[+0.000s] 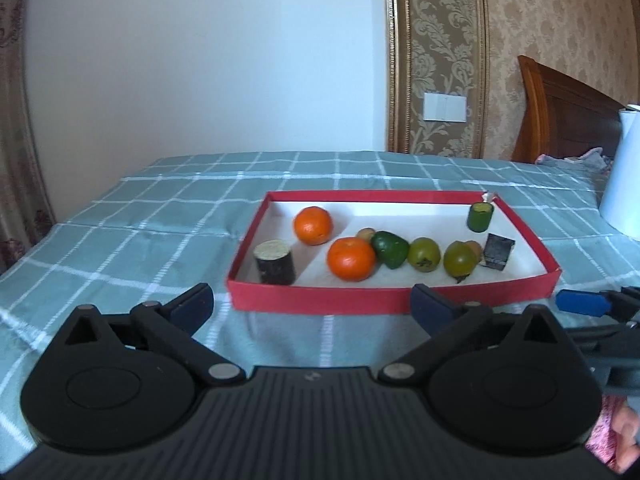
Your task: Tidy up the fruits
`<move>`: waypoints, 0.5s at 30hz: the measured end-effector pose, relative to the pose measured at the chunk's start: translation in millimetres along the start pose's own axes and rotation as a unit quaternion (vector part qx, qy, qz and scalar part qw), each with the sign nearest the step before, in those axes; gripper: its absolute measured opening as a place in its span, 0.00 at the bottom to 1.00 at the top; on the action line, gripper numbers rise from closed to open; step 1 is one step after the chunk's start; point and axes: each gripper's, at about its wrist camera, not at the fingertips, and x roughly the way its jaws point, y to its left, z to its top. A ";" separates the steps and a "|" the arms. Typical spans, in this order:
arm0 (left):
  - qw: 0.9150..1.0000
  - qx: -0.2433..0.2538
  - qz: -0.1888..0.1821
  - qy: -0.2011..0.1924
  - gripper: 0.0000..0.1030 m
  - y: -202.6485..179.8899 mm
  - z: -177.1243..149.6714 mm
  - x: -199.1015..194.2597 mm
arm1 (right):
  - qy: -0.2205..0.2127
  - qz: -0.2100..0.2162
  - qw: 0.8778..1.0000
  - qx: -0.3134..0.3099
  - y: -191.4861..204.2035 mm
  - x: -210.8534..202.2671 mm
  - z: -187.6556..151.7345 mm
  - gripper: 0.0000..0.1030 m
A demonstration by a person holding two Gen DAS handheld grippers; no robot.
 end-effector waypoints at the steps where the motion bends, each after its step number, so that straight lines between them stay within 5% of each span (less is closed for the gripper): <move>1: 1.000 0.000 0.003 -0.001 1.00 1.0 -0.3 -2.0 | 0.001 0.001 1.000 0.008 -0.5 -0.8 0.1 0.76; 8: 0.999 -0.012 0.042 -0.010 1.00 7.1 -7.1 -20.3 | 0.003 -0.012 0.999 0.038 2.1 -5.7 2.6 0.78; 15: 0.999 0.003 0.033 -0.009 1.00 0.2 -7.0 -26.3 | -0.002 -0.023 0.999 0.035 10.3 -3.1 4.4 0.78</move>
